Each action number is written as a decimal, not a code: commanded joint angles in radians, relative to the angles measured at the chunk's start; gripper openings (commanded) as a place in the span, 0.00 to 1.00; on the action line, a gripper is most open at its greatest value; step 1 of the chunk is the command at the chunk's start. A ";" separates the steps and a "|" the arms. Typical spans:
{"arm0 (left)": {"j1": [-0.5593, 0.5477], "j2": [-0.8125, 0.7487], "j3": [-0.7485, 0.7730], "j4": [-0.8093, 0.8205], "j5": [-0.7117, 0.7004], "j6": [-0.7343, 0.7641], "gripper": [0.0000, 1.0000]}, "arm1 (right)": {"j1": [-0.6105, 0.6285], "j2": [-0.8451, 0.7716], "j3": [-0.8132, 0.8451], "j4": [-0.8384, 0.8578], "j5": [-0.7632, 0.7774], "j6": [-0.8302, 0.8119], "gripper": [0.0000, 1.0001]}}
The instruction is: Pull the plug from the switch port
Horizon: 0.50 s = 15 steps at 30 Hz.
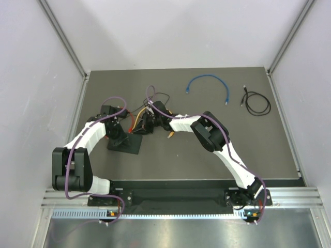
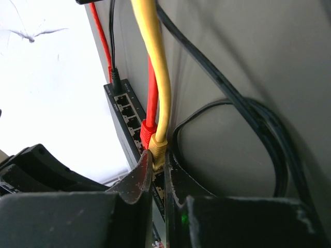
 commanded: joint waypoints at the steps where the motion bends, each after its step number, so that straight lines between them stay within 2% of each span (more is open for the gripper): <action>1: 0.006 0.008 0.006 0.005 0.001 0.016 0.27 | 0.022 0.048 0.021 -0.050 0.066 -0.082 0.00; 5: 0.006 0.024 0.009 -0.018 -0.018 0.020 0.27 | 0.017 0.007 -0.036 0.070 0.074 -0.078 0.00; 9: 0.006 0.030 0.000 -0.032 -0.035 0.022 0.27 | -0.010 0.006 -0.103 0.242 0.022 0.106 0.00; 15: 0.007 0.039 0.006 -0.038 -0.032 0.022 0.27 | -0.023 -0.028 -0.119 0.237 0.080 0.174 0.00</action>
